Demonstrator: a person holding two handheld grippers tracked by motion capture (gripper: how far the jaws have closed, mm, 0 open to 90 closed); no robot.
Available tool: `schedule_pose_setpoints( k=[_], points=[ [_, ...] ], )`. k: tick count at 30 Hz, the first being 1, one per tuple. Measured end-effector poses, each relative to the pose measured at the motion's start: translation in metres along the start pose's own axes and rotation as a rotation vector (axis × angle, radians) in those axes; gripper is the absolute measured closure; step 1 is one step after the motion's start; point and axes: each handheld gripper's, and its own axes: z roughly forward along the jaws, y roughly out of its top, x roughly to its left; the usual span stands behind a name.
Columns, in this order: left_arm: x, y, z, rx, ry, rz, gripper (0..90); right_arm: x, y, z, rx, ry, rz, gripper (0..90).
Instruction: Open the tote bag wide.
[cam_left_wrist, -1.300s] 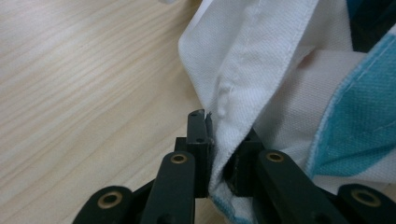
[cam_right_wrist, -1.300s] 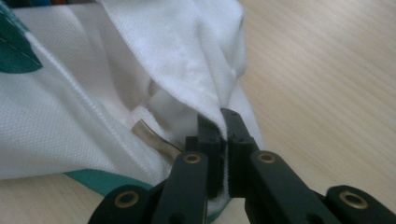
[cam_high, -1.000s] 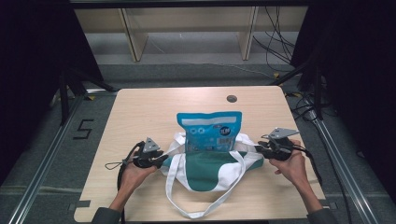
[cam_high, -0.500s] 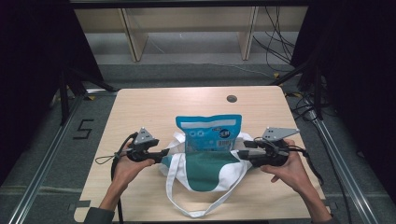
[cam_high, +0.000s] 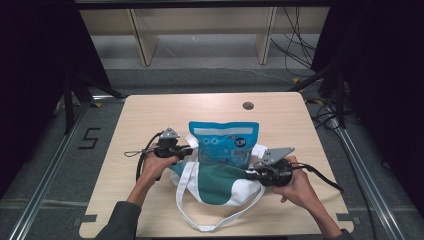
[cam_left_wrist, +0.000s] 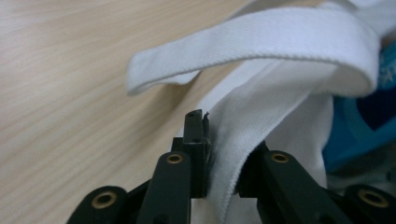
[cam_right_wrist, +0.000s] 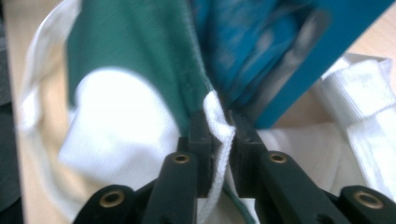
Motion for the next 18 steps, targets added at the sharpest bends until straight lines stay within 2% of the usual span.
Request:
schedule_pose_setpoints(
  k=[1,2,3,4,5,6,7,8,9,10,11,12,13,14,15,18],
  points=[
    [0.003,0.002,0.001,0.008,0.016,0.012,82.0,0.003,-0.001,-0.004,0.012,0.007,-0.012,82.9],
    [0.007,0.003,0.002,0.011,0.029,-0.004,82.8,0.006,-0.002,-0.007,0.009,0.008,-0.017,83.0],
    [0.01,0.004,0.005,0.024,0.023,-0.015,83.2,0.008,-0.003,-0.011,0.003,0.001,-0.019,83.0],
    [0.014,0.002,0.012,0.051,0.037,-0.023,83.9,0.014,-0.006,-0.014,0.017,-0.004,-0.031,83.2],
    [0.014,0.002,0.012,0.051,0.037,-0.023,83.9,0.018,-0.009,-0.012,0.028,0.005,-0.028,83.2],
    [0.019,-0.002,0.019,0.079,0.047,-0.037,84.0,0.02,-0.012,-0.008,0.027,0.005,-0.046,83.3],
    [0.019,-0.002,0.019,0.079,0.047,-0.037,84.0,0.023,-0.017,-0.003,0.06,0.018,-0.056,83.3],
    [0.024,-0.009,0.025,0.1,0.052,-0.064,83.5,0.025,-0.026,0.007,0.09,0.018,-0.06,83.4],
    [0.024,-0.009,0.025,0.1,0.052,-0.064,83.5,0.026,-0.031,0.011,0.109,0.014,-0.039,83.4],
    [0.029,-0.013,0.03,0.108,0.025,-0.088,83.2,0.028,-0.039,0.019,0.139,0.02,-0.038,83.5],
    [0.029,-0.015,0.035,0.124,0.031,-0.077,83.0,0.03,-0.042,0.024,0.157,0.017,-0.036,83.6],
    [0.03,-0.016,0.039,0.119,0.029,-0.069,82.4,0.03,-0.045,0.03,0.162,0.013,-0.046,83.6],
    [0.03,-0.016,0.04,0.113,0.039,-0.085,83.7,0.028,-0.045,0.032,0.154,0.023,-0.057,83.7],
    [0.031,-0.015,0.04,0.119,0.041,-0.074,83.4,0.028,-0.045,0.032,0.152,0.015,-0.025,83.6],
    [0.03,-0.014,0.04,0.118,0.057,-0.072,82.8,0.028,-0.046,0.033,0.149,0.007,-0.015,83.6],
    [0.028,-0.012,0.038,0.135,0.081,-0.05,71.8,0.03,-0.046,0.034,0.148,-0.007,-0.013,83.4]
  ],
)
